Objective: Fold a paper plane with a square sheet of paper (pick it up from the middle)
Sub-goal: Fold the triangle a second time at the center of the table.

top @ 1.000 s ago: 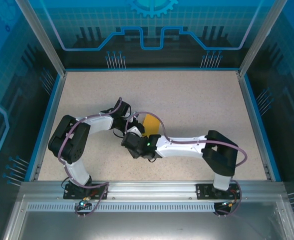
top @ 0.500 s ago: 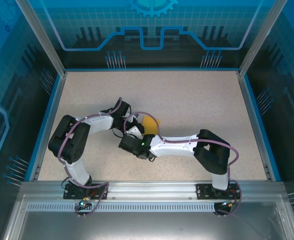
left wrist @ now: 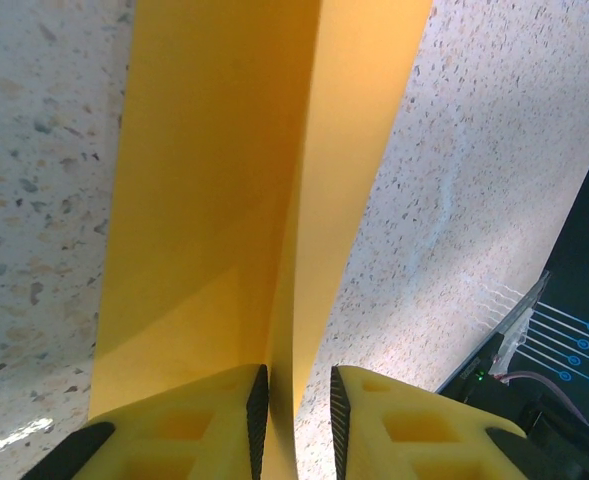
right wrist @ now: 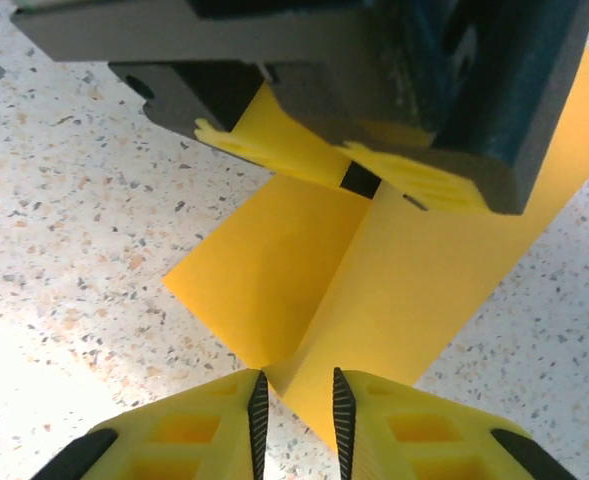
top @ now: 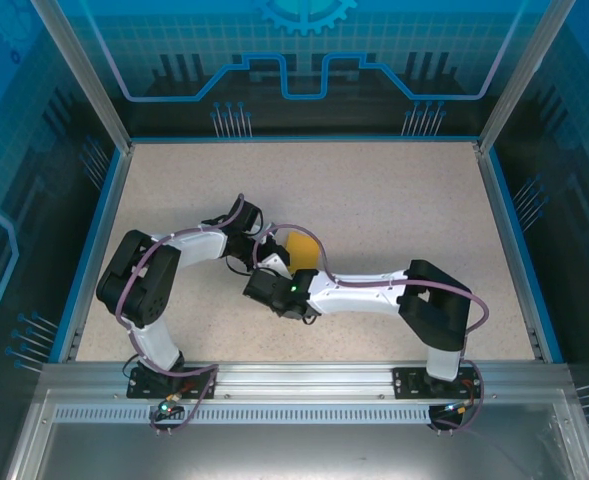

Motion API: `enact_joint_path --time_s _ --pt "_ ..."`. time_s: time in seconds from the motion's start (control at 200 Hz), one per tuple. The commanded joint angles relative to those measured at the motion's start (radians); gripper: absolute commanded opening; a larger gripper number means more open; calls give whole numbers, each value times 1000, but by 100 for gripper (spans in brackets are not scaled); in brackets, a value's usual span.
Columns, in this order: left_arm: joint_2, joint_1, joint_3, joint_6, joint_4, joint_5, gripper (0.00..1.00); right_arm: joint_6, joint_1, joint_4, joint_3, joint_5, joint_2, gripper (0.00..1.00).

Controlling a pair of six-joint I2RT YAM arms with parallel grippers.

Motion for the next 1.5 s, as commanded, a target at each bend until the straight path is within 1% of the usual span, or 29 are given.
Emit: enact_joint_path --time_s 0.0,0.15,0.35,0.41,0.495,0.58,0.65,0.725,0.775,0.845,0.885,0.93,0.995,1.035,1.075,1.13,1.17,1.23,1.28,1.386,1.496 --pt "-32 1 24 -5 -35 -2 26 -5 -16 16 -15 -37 -37 22" --pt "-32 1 24 -4 -39 -2 25 7 -31 25 -30 -44 -44 14" --pt "-32 0 25 -4 -43 -8 25 -3 -51 63 -59 -90 -68 5" --pt "-35 1 25 -4 -43 -11 25 -7 -64 87 -79 -120 -83 3" --pt "-34 1 27 -3 -51 -22 26 -16 -91 143 -125 -188 -120 1" --pt "-37 1 27 -5 -51 -27 28 -28 -124 204 -174 -274 -152 0" --pt "-39 1 27 -9 -52 -37 34 -42 -156 257 -212 -367 -175 0" --pt "-44 1 26 -15 -48 -45 35 -43 -192 304 -246 -441 -192 0" --pt "-49 1 24 -19 -44 -51 38 -46 -216 343 -270 -498 -201 0" --pt "-50 0 21 -22 -35 -49 38 -40 -241 366 -286 -538 -206 0" --pt "-49 1 21 -24 -36 -50 37 -46 -244 369 -290 -547 -215 2" --pt "-46 1 20 -24 -36 -48 35 -58 -236 378 -295 -551 -229 8" --pt "-43 1 17 -26 -32 -44 30 -70 -209 367 -293 -504 -244 17" --pt "-42 1 17 -25 -32 -41 28 -79 -179 343 -278 -446 -244 20" --pt "-42 2 19 -28 -32 -40 27 -82 -144 314 -256 -385 -238 27" --pt "-42 1 21 -29 -31 -39 26 -87 -95 281 -225 -297 -214 34" --pt "-43 1 22 -30 -31 -35 26 -80 -66 230 -185 -224 -183 41" --pt "-43 1 22 -31 -31 -30 25 -75 -25 166 -124 -135 -128 46" --pt "-42 1 23 -33 -31 -27 26 -65 4 114 -76 -50 -86 53" --pt "-44 1 23 -28 -35 -23 25 -35 38 25 17 58 -2 54" --pt "-46 1 22 -27 -38 -23 25 -15 49 -17 63 107 53 53"
